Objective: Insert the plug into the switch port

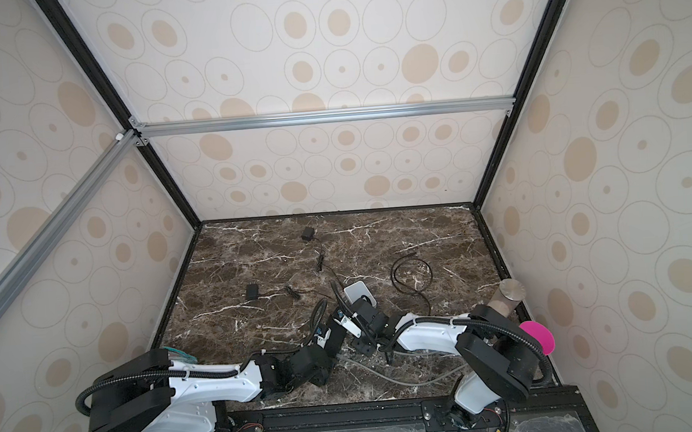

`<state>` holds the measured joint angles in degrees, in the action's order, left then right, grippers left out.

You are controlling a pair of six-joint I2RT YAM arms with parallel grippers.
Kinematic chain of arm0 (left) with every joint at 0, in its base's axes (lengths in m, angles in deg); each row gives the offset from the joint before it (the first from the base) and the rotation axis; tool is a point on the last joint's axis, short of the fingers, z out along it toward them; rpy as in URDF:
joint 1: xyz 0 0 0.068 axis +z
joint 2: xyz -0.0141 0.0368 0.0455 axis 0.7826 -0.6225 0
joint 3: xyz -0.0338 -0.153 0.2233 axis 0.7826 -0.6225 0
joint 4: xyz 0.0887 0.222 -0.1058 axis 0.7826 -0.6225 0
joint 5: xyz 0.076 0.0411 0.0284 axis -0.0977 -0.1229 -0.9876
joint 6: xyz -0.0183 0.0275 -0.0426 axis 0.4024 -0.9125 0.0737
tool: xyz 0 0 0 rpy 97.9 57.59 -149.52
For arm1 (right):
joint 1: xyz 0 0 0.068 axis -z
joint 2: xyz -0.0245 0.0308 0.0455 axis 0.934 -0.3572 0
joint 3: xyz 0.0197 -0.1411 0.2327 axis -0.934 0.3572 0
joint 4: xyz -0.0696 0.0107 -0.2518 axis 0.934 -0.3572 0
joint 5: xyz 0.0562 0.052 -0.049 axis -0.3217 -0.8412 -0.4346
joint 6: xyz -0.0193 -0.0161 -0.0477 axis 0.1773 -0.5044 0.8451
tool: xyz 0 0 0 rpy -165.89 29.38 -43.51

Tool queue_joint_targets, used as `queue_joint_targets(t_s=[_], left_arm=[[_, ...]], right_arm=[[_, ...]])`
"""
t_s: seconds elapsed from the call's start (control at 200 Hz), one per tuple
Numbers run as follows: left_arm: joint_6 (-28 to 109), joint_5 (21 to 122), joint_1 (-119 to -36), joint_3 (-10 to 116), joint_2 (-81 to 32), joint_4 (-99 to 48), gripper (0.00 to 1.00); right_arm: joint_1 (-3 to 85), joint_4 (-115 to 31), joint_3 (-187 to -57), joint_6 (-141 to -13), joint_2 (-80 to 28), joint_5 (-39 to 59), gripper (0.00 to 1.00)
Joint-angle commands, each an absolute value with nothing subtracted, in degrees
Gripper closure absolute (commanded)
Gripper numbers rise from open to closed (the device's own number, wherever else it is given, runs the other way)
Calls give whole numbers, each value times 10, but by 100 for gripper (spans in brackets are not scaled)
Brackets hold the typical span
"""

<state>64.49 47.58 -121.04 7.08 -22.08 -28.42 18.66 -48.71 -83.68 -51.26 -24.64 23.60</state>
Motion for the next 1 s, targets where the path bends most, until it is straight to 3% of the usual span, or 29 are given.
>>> queue_joint_targets(t_s=[0.0, 0.48, 0.99], left_arm=[[688, 604, -1232, 26, -239, -440, 53], [678, 594, -1232, 26, -234, -459, 53], [673, 597, -1234, 27, -244, -457, 53]], right_arm=[[182, -474, -845, -509, -242, 220, 100], [181, -451, -839, -527, -232, 131, 100], [168, -408, -820, -530, -213, 122, 100]])
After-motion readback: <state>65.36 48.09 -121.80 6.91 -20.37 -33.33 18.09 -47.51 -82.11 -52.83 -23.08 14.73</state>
